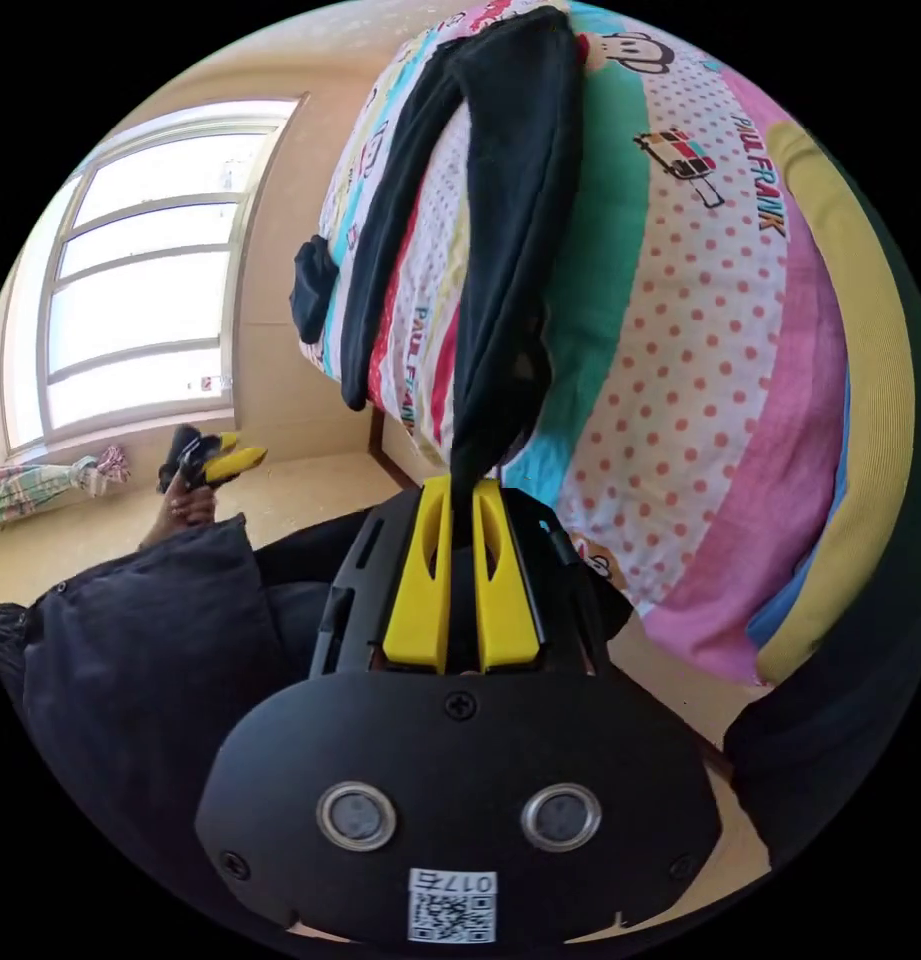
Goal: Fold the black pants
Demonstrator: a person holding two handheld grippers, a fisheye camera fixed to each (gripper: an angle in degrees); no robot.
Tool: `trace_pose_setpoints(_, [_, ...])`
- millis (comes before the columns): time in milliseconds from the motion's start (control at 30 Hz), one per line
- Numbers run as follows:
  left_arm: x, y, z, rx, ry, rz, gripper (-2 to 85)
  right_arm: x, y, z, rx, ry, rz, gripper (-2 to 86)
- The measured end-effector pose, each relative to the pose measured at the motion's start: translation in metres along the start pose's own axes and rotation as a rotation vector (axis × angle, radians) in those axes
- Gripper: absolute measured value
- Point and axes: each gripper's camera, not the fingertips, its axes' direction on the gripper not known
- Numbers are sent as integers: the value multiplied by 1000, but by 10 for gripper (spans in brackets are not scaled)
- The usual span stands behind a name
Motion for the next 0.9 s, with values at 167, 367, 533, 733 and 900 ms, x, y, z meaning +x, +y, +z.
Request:
trace_pose_setpoints(167, [165,-14,74,-230,-189,402,140,-42,25,-27,95,-153,-263,39])
trace_pose_setpoints(367, [262,12,188,-407,-631,585,154,-69,32,-24,134,-223,-414,26])
trace_pose_setpoints(533, [220,31,231,-556,-810,528,40,-85,45,-3,107,-298,-510,10])
trace_pose_setpoints(733, [188,66,173,-462,-796,620,18,-97,61,28,-94,-91,-560,17])
trace_pose_setpoints(900, [173,66,89,-369,-416,539,16,-51,-5,-5,-23,-22,-320,96])
